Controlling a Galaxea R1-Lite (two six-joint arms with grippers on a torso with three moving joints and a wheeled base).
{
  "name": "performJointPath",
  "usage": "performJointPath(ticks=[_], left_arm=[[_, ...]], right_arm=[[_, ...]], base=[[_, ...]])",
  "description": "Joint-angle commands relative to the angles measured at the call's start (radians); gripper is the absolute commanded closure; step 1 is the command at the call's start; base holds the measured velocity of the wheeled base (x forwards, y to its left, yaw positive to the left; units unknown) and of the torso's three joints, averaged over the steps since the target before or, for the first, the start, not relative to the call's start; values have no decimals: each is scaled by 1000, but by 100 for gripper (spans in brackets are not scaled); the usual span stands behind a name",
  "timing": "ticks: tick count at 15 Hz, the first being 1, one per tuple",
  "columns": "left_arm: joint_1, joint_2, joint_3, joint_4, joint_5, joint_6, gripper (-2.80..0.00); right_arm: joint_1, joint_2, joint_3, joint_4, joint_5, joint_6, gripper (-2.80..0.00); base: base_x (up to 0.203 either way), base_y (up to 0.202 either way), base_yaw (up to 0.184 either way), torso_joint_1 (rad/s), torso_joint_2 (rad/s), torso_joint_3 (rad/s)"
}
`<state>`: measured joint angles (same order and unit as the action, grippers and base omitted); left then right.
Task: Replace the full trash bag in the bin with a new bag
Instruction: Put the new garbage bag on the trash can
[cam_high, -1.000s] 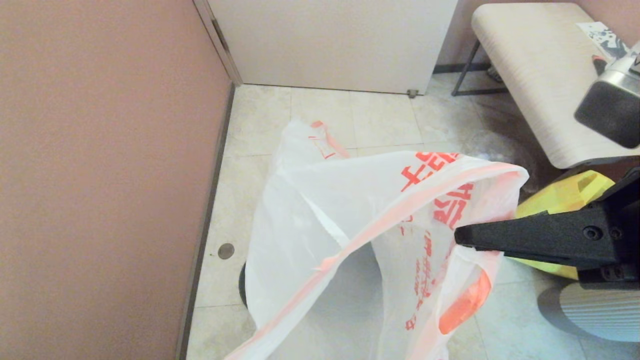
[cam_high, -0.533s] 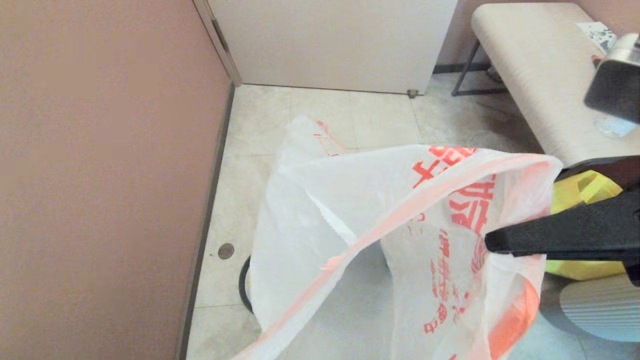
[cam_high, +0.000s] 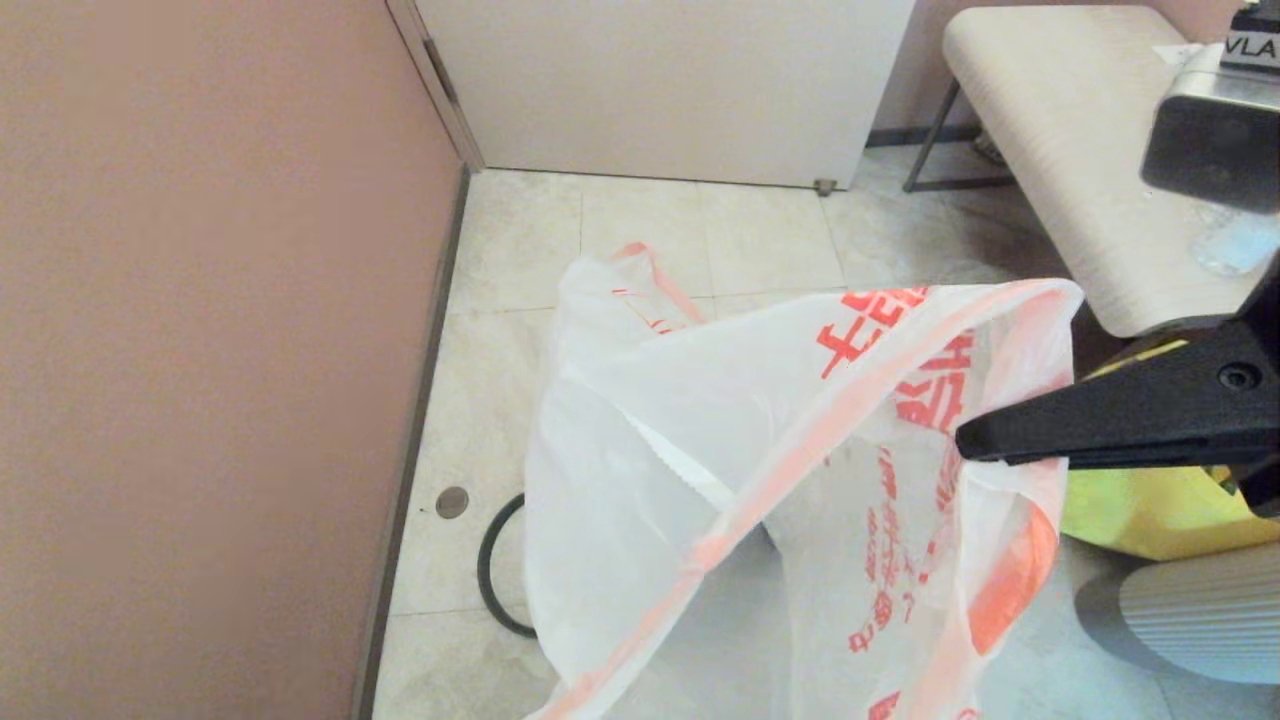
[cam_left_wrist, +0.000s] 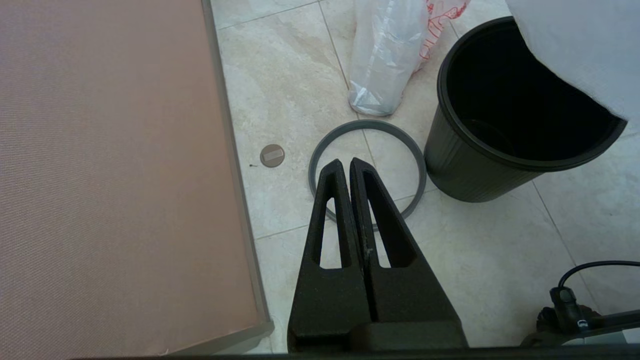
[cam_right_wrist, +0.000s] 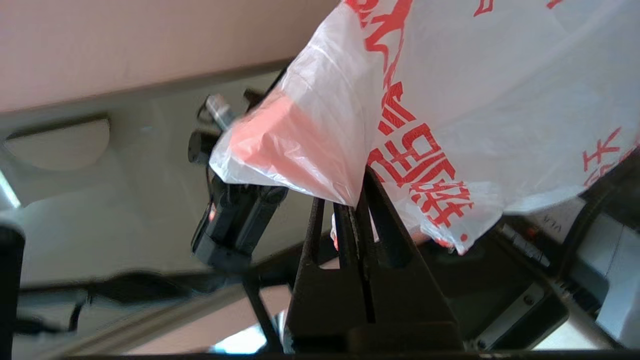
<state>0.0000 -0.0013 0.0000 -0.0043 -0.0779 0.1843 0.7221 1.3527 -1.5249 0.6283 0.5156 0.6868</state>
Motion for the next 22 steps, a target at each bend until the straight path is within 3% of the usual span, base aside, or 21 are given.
performJointPath(ticks=[1, 8, 13, 15, 16, 22], left_arm=[[0, 1, 3, 0, 0, 1, 0], [0, 1, 3, 0, 0, 1, 0], [0, 1, 3, 0, 0, 2, 0], [0, 1, 3, -2, 1, 12, 0], [0, 3, 7, -20, 1, 46, 0], [0, 14, 12, -42, 0, 60, 0]], right_arm=[[3, 61, -22, 2, -28, 1, 0], [13, 169, -66, 2, -45, -88, 0], [35, 211, -68, 4, -60, -90, 0], [33, 212, -60, 5, -62, -89, 0], [34, 212, -55, 7, -67, -89, 0], [34, 227, -55, 6, -97, -90, 0]], base=[[0, 0, 0, 0, 0, 0], [0, 0, 0, 0, 0, 0], [0, 0, 0, 0, 0, 0], [0, 0, 0, 0, 0, 0], [0, 0, 0, 0, 0, 0], [0, 0, 0, 0, 0, 0]])
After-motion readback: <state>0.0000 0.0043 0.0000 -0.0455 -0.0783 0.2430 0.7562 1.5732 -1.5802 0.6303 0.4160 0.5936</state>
